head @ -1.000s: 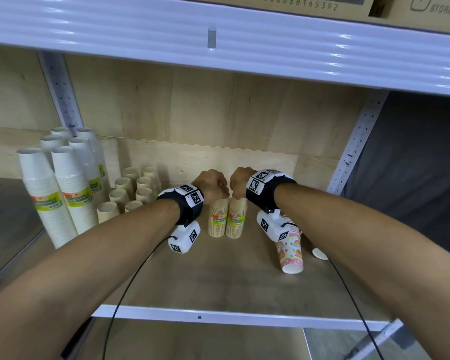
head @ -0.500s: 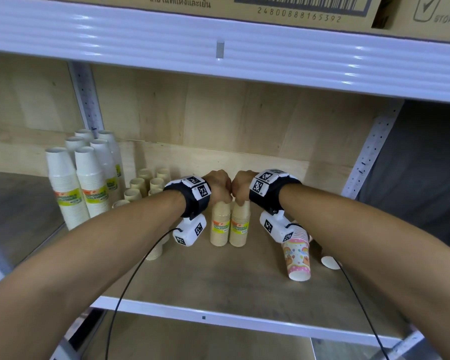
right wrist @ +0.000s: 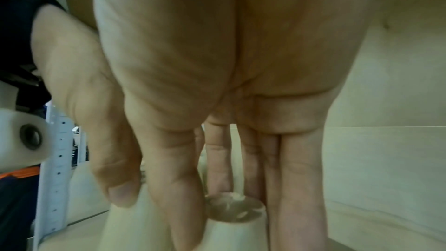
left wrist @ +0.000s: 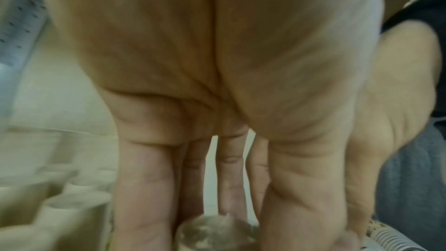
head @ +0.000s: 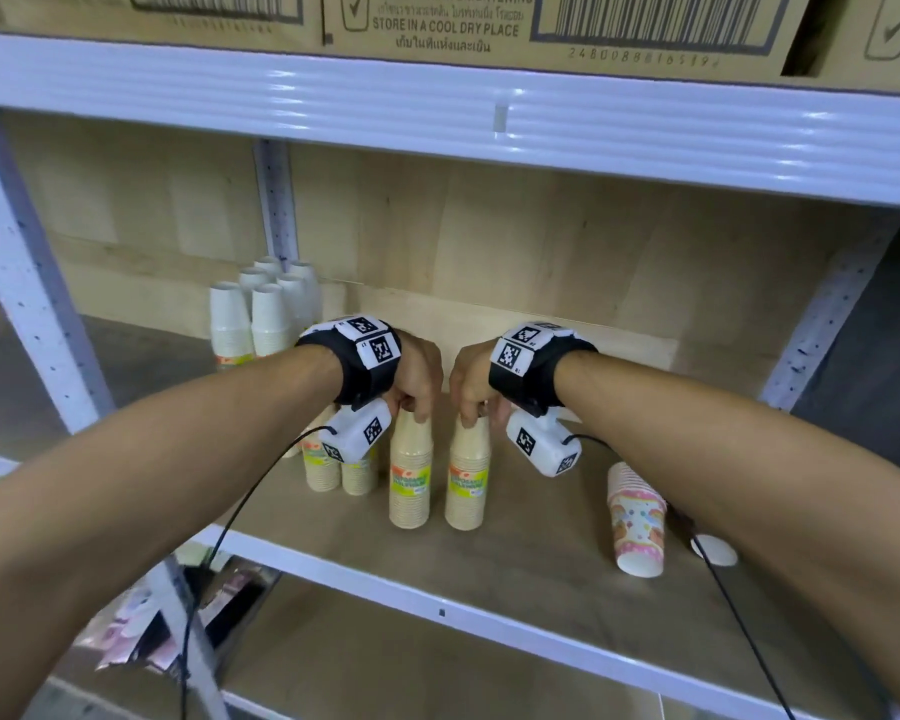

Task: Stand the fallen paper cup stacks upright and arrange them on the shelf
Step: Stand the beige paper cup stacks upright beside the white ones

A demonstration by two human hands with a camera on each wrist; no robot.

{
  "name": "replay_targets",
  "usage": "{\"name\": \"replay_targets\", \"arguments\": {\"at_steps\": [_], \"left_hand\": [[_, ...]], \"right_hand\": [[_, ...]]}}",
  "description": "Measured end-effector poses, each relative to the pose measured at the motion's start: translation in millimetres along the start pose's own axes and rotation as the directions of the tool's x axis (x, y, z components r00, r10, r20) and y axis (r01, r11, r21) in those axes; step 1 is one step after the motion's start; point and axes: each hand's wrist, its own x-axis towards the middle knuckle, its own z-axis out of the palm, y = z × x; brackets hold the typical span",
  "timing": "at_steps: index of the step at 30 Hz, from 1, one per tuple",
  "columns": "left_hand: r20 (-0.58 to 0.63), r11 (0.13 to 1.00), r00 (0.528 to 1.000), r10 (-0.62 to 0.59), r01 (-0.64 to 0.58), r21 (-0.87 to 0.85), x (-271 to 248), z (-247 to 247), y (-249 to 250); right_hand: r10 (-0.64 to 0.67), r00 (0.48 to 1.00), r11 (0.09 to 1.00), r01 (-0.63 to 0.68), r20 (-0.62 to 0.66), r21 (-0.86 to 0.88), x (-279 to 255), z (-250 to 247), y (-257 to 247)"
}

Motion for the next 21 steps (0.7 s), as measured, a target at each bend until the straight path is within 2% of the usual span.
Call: {"name": "replay_targets", "arguments": {"at_steps": [6, 10, 14, 21], "left_hand": [[-0.016, 0.998, 0.998, -0.059, 0.058, -0.040, -35, 5, -43], [-0.019, 0.987, 0.993, -0.113, 0.110, -0.115, -47, 13, -76], [-0.073, 0.977, 0.987, -0.142, 0.128, -0.168, -55, 19, -97], [-0.140, 0.980, 0.979, -0.151, 0.129, -0.153, -57, 30, -113]], "right_hand": [[-0.118, 0.993, 0.984, 0.113, 0.030, 0.141, -5, 2, -43], [-0.200, 0.980, 0.972, 0.201, -0.015, 0.124, -7, 5, -73], [-0.200, 0.980, 0.958, 0.199, -0.017, 0.207, -3, 10, -92], [-0.211, 0.976, 0.958, 0.217, -0.052, 0.189, 4, 15, -117]]}}
